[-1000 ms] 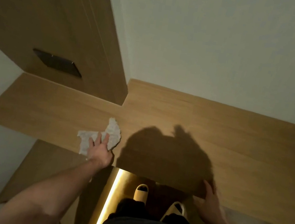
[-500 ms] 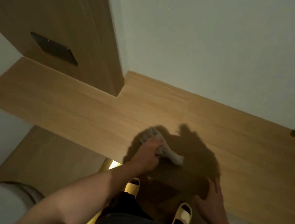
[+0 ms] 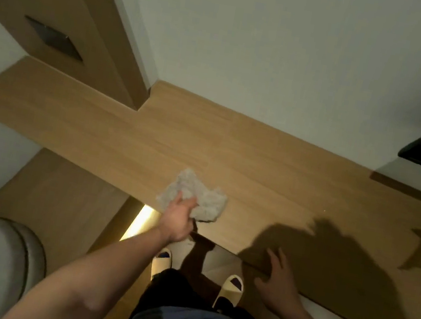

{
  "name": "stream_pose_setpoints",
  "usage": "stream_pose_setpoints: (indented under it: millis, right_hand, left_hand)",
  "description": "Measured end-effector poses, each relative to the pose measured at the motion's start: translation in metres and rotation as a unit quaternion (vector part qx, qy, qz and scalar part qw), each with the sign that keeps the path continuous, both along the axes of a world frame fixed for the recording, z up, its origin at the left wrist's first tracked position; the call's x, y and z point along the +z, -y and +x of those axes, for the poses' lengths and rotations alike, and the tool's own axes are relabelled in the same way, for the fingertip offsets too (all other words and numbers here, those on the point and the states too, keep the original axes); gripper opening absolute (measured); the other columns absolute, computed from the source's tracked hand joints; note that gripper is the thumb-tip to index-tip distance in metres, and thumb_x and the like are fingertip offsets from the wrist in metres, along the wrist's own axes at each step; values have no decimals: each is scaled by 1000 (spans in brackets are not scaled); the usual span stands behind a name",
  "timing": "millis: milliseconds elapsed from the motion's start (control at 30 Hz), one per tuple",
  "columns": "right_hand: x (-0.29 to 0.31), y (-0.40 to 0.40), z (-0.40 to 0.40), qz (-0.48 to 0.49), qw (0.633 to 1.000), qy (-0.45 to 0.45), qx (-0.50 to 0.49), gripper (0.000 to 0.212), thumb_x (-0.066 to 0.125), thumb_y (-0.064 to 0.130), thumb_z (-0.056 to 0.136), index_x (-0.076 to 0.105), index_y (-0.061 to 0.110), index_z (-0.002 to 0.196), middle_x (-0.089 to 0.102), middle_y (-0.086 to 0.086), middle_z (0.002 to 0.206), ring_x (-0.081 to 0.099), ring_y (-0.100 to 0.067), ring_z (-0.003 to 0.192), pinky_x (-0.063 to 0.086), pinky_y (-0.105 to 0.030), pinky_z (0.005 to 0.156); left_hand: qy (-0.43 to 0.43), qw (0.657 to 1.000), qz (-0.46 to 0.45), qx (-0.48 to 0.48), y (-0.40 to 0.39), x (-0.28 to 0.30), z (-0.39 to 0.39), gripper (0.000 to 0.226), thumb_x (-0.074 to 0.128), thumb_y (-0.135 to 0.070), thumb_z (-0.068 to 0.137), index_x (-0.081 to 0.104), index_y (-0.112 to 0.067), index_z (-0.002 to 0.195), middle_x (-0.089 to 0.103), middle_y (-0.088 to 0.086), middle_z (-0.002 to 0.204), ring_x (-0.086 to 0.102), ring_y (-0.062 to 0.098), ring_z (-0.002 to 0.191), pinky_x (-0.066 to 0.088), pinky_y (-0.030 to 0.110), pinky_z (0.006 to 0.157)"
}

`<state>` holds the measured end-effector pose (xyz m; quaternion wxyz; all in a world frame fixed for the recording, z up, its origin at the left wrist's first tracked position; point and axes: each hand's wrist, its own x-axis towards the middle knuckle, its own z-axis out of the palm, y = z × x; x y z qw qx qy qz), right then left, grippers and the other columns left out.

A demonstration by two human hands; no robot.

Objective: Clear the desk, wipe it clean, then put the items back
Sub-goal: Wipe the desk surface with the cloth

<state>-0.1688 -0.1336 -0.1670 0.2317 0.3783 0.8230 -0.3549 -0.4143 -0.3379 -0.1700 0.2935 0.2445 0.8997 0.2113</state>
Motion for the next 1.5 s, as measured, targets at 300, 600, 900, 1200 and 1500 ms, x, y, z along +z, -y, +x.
stream_pose_setpoints:
  millis: [300,600,900,1200,1500]
  right_hand:
    - [26,-2,12,-15,987,-117,-112,79,77,18,88,36,17,155,38,-4,157,40,-25,144,40,-36,112]
    - [47,11,0,4,982,-122,-143,85,74,19,92,25,21,162,23,-4,168,28,-24,152,34,-39,118]
    - [39,65,19,33,979,-99,-178,87,76,25,88,28,28,160,17,5,169,25,-19,154,37,-42,119]
    - [46,44,5,39,982,-85,-165,94,74,40,83,23,35,162,9,7,170,14,-25,155,22,-45,124]
    - [6,-12,-41,59,991,59,101,84,43,62,99,2,31,165,-18,-5,171,-11,-29,158,3,-43,128]
  left_hand:
    - [66,988,128,55,-85,38,100,61,54,-5,95,45,-19,154,48,0,156,39,19,148,27,34,125]
    - [-101,991,16,87,10,35,-10,55,58,-8,92,51,-17,146,37,8,162,28,35,151,21,47,127]
    - [235,972,-22,2,-68,29,60,85,59,-67,87,32,-32,159,13,-1,171,7,33,158,14,55,127]
    - [229,966,112,45,-42,45,56,36,56,-28,102,59,-24,138,60,-2,141,58,17,126,45,36,111]
    - [50,992,-108,-41,0,30,7,57,57,-33,99,45,-22,154,26,6,167,29,27,152,23,33,122]
